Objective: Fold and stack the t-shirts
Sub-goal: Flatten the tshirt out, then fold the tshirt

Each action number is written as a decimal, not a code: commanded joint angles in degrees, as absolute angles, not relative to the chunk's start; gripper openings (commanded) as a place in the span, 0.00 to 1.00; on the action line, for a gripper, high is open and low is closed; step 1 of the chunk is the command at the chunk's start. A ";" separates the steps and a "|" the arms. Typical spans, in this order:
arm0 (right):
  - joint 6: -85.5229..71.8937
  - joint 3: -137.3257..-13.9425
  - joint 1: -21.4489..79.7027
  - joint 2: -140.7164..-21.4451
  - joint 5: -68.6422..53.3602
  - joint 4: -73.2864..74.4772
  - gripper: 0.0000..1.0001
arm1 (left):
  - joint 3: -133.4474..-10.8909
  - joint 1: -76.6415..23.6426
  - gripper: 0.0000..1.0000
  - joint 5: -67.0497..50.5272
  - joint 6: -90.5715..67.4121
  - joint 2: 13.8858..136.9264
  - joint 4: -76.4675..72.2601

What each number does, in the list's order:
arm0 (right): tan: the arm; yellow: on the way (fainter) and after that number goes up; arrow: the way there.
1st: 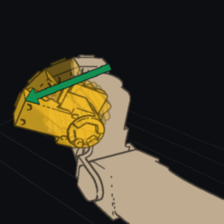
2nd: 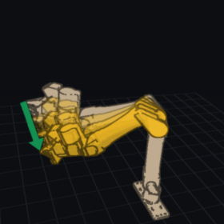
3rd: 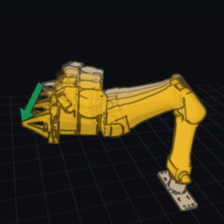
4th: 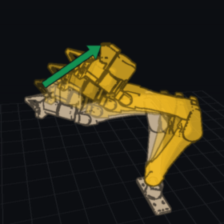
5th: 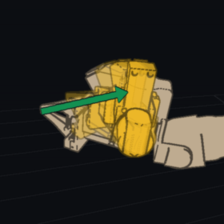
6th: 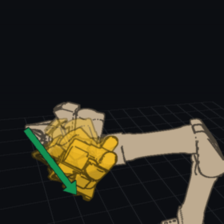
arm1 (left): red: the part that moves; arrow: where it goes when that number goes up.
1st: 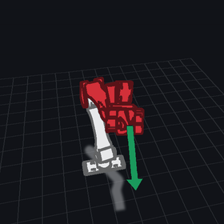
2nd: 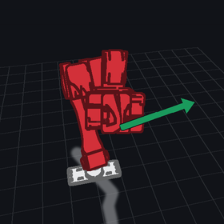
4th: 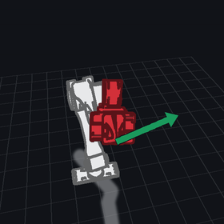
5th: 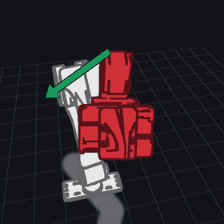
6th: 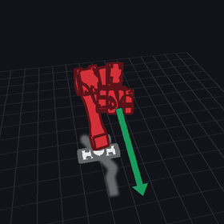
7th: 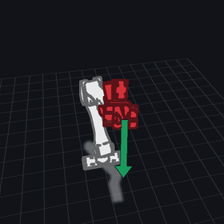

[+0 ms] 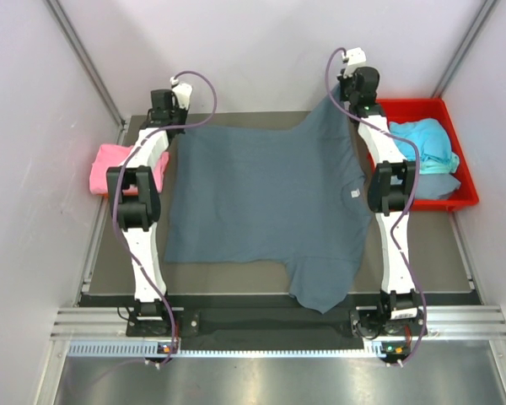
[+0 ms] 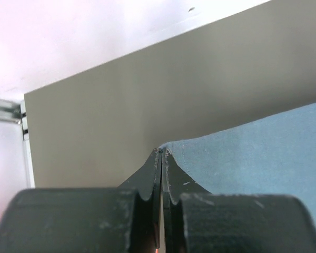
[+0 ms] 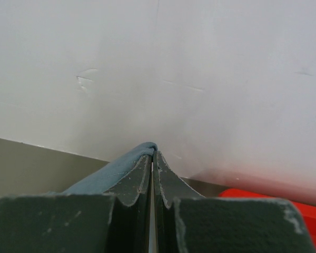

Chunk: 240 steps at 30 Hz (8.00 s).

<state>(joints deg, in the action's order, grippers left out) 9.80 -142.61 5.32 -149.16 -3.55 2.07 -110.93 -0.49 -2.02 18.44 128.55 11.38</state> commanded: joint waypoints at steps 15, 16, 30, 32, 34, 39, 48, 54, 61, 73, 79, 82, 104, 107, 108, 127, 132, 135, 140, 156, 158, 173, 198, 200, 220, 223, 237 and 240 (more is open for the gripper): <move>9.31 -141.52 7.12 -143.80 -5.71 1.48 0.00 | -114.17 2.37 0.00 -3.16 19.34 122.79 13.17; 9.75 -140.37 6.95 -141.35 -6.93 2.80 0.00 | -114.08 2.29 0.00 -3.86 19.16 121.65 14.58; 11.43 -121.13 5.89 -124.11 -11.34 13.09 0.00 | -105.21 2.81 0.00 -14.94 22.06 111.27 27.24; 11.16 -119.54 5.98 -121.21 -11.78 14.49 0.00 | -103.80 2.90 0.00 -15.55 22.06 109.87 28.03; 11.51 -116.55 5.98 -117.97 -12.74 15.38 0.00 | -101.27 3.08 0.00 -16.08 22.15 107.94 27.86; 12.22 -108.92 5.98 -111.54 -13.27 17.05 0.00 | -96.42 4.13 0.00 -17.14 22.50 104.33 27.95; 12.13 -97.05 6.06 -101.43 -13.62 17.75 0.00 | -92.82 7.03 0.00 -18.37 21.01 100.20 28.04; 12.04 -92.12 5.98 -96.43 -13.80 17.93 0.00 | -91.41 7.65 0.00 -18.90 20.74 99.23 28.21; 12.22 -87.19 5.98 -92.03 -13.71 18.19 0.00 | -89.83 7.73 0.00 -20.56 20.48 99.49 29.27; 12.04 -79.46 5.80 -84.73 -13.45 19.16 0.00 | -87.63 7.65 0.00 -19.60 21.36 100.28 31.20; 11.51 -76.21 5.80 -82.97 -13.80 19.51 0.00 | -87.54 7.65 0.00 -18.72 21.27 101.25 32.34; 11.86 -74.28 5.80 -82.44 -13.80 19.60 0.00 | -87.01 7.65 0.00 -18.37 21.18 101.69 33.22; 10.11 -58.37 6.68 -77.61 -17.31 20.83 0.00 | -78.93 8.26 0.00 -16.17 19.78 103.10 37.00; 10.46 -57.31 6.68 -76.82 -17.75 21.88 0.03 | -78.75 8.61 0.06 -14.33 17.85 102.22 37.35; 10.46 -57.22 6.68 -76.56 -17.84 22.15 0.03 | -78.75 9.14 0.08 -14.07 17.23 101.69 37.61; 0.72 -70.66 6.59 -92.79 -24.69 18.28 0.41 | -88.50 9.41 0.21 -24.25 8.27 105.27 40.95; -2.54 -76.71 6.59 -104.40 -28.12 17.31 0.39 | -87.37 9.49 0.21 -25.05 5.02 107.93 40.52; -2.20 -81.80 6.59 -110.55 -29.79 18.28 0.37 | -87.45 9.40 0.21 -25.14 4.05 109.86 40.34; -3.69 -89.90 6.85 -118.91 -30.58 19.16 0.36 | -85.61 9.23 0.21 -24.52 3.69 110.65 39.64; -4.13 -84.22 8.61 -117.17 -31.29 22.32 0.36 | -87.36 8.96 0.21 -23.73 3.52 113.64 39.99; -3.96 -83.06 8.70 -116.63 -30.85 21.89 0.36 | -88.41 8.96 0.21 -24.25 2.99 114.34 39.90; -3.43 -84.81 11.07 -114.53 -30.32 22.41 0.05 | -87.01 9.05 0.20 -25.05 3.08 113.38 39.73; -11.16 -68.19 21.53 -98.09 -30.59 20.82 0.28 | -84.55 9.05 0.20 -26.37 2.73 111.45 36.39; -10.28 -69.69 20.92 -97.74 -30.06 21.97 0.35 | -84.38 9.05 0.20 -26.45 2.72 111.36 36.56; -7.03 -84.72 4.05 -111.26 -22.41 17.67 0.51 | -109.76 9.67 0.43 -18.72 3.34 124.62 46.75; -6.77 -87.09 2.64 -114.77 -22.68 17.32 0.52 | -113.20 9.67 0.43 -18.54 3.78 127.96 47.02; -7.12 -93.60 2.20 -121.11 -21.97 16.70 0.53 | -116.10 9.67 0.40 -16.52 2.73 133.77 46.06; -7.03 -93.87 2.37 -121.73 -20.92 17.31 0.53 | -116.81 9.67 0.28 -17.14 2.64 135.00 45.97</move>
<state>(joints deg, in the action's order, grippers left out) -7.53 -91.31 2.13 -120.88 -22.06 18.70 -114.54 9.39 -16.86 2.83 133.62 46.15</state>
